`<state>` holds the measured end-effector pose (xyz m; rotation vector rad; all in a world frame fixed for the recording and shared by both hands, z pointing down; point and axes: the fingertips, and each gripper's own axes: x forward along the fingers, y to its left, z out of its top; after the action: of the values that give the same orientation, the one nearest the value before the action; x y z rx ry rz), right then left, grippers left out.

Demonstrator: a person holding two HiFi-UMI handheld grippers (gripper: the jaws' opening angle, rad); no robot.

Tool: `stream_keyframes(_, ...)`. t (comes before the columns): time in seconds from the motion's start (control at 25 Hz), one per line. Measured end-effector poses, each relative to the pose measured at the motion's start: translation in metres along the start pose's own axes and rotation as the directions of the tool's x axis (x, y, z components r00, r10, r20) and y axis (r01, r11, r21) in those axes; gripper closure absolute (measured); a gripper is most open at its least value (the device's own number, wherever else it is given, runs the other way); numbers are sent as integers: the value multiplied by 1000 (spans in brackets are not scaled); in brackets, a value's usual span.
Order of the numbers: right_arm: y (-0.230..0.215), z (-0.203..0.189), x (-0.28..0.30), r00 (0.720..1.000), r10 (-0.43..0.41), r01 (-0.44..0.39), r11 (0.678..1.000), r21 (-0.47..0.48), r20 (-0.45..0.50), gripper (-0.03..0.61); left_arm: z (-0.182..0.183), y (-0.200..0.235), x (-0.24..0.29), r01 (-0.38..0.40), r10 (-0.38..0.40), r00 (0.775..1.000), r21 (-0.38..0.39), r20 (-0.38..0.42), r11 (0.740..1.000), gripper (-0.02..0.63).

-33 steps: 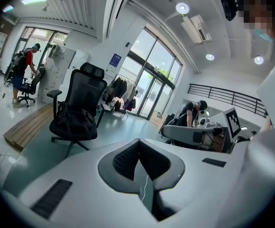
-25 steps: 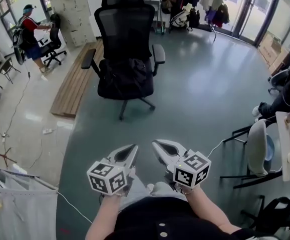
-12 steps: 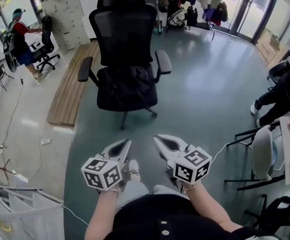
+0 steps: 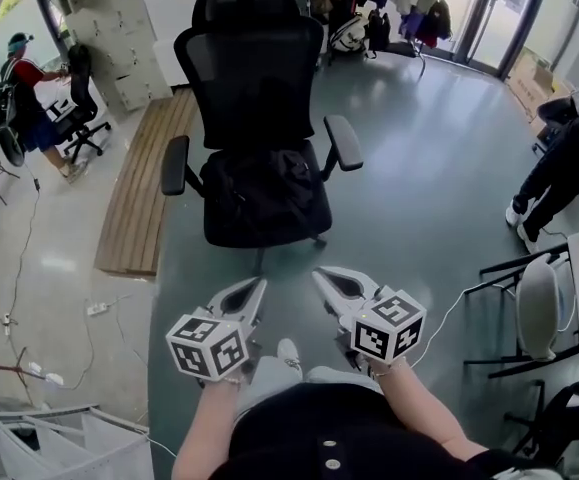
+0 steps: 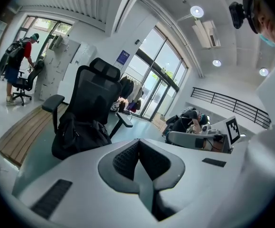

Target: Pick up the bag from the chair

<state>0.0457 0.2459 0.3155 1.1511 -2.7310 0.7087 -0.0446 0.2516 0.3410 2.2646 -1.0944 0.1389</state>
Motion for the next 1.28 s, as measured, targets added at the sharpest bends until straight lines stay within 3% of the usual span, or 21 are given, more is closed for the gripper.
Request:
stream_keyframes(0.52,-19,7,43,998,-47,48,998,28,-33,581,22,34,28,73,-73,996,-6,-46,997,596)
stream_keyframes(0.96,-43,34,106,999,17,-17,1000,11,-44,581,57,90,44,-19,19,1000,-41,-2,999,596)
stream_keyframes(1.28,-97,60,167,998,4,-5,1000,-11,-68,580,96,140,91,-63,64,998,-64,10,996,596)
